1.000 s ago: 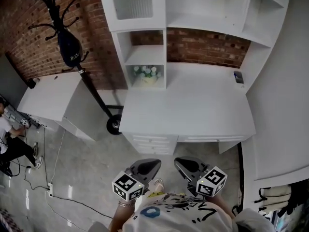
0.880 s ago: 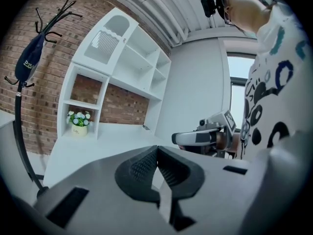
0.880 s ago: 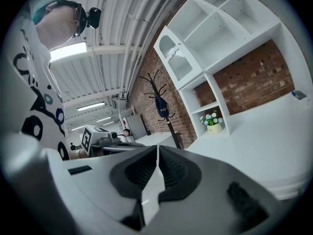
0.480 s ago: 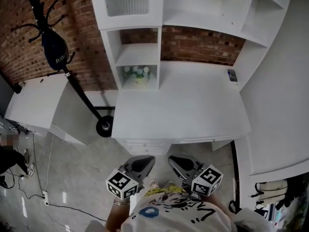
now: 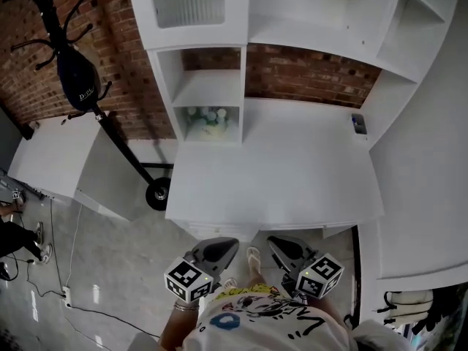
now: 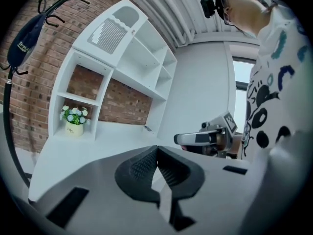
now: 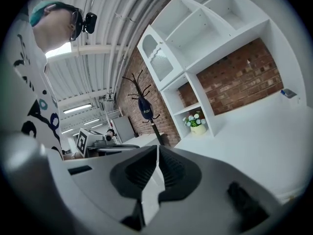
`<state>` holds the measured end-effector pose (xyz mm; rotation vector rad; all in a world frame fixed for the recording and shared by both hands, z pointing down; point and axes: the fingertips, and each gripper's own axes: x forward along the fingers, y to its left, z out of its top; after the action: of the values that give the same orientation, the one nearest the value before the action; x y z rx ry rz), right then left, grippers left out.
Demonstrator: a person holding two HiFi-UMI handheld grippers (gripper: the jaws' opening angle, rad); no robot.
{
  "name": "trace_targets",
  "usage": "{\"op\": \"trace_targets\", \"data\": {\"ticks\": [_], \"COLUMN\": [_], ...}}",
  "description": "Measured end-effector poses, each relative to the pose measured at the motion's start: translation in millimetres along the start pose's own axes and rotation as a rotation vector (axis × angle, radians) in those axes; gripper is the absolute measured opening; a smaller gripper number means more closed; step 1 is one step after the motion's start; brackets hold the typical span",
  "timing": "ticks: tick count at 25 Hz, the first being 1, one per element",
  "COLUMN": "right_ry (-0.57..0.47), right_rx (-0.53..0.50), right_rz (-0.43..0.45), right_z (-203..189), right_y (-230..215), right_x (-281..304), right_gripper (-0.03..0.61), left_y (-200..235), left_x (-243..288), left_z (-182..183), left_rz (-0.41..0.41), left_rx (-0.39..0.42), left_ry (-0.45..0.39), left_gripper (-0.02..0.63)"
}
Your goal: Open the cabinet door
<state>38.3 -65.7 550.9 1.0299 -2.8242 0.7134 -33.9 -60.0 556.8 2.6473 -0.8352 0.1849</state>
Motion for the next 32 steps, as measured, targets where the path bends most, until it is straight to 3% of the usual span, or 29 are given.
{"op": "trace_targets", "data": {"ticks": [5,14,22,32], "right_ry": [0.001,-0.023,-0.06,-0.183], "right_rx": [-0.036,-0.088,-0.162,-0.25], "right_rz": [0.078,0.18,0.252,0.236], "right_z": [35,91,136,209], "right_y": [-36,-90,-114,-131], "right_x": [22,58,65,62], "right_gripper": [0.029,0.029,0.029,0.029], "left_y": [26,65,67,84], "left_x": [31,92,126,128], "left_z": [20,71,118,181], "left_rz": [0.06,0.115,0.1,0.129], "left_rx": [-0.015,0.027,0.191,0.323], "left_ry": [-0.015,-0.083,-0.092,-0.132], "left_gripper": [0.015,0.015,0.015,0.015]}}
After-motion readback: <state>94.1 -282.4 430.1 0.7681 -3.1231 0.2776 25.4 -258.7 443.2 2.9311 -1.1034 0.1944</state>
